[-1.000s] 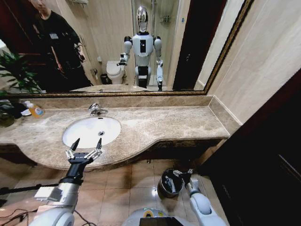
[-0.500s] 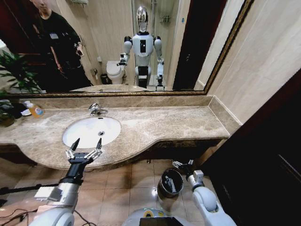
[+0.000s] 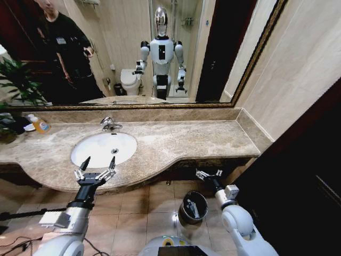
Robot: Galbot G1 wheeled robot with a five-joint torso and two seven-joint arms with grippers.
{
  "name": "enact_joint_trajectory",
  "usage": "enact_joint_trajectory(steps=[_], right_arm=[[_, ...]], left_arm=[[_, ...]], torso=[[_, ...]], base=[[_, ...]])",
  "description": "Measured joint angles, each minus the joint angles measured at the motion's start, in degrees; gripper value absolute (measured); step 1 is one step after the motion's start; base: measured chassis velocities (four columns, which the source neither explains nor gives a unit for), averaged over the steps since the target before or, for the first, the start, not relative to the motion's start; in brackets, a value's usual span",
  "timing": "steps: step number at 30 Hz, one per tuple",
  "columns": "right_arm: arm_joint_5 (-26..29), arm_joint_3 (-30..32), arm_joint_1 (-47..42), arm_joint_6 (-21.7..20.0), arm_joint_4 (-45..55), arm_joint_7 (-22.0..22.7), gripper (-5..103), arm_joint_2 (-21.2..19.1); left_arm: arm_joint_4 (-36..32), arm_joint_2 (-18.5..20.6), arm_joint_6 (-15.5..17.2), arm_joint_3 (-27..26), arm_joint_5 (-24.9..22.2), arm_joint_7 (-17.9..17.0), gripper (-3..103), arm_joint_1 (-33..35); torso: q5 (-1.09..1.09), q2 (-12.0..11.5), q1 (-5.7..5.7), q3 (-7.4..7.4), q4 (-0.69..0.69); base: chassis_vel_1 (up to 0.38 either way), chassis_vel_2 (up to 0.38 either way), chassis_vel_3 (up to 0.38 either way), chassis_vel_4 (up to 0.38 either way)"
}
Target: Pick up the trash from the sink and place it in the trash bin.
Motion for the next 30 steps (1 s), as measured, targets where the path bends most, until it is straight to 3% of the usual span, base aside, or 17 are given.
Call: enact_joint_trajectory(steps=[18, 30], right_arm=[[-2.7, 2.1, 1.6, -1.7, 7.0, 1.9, 100, -0.4], [3.7, 9.5, -1.0, -4.1, 10.1, 1.0, 100, -3.0]], left_arm=[[0.0, 0.0, 0.0, 0.0, 0.0, 0.0, 100, 0.0], [0.0, 0.0, 0.0, 0.0, 0.0, 0.0, 100, 0.0]], torso=[[0.00, 0.0, 0.00, 0.00, 0.00], [0.00, 0.0, 0.00, 0.00, 0.00]], base=[[0.000, 0.000, 0.000, 0.000], [0.000, 0.000, 0.000, 0.000]])
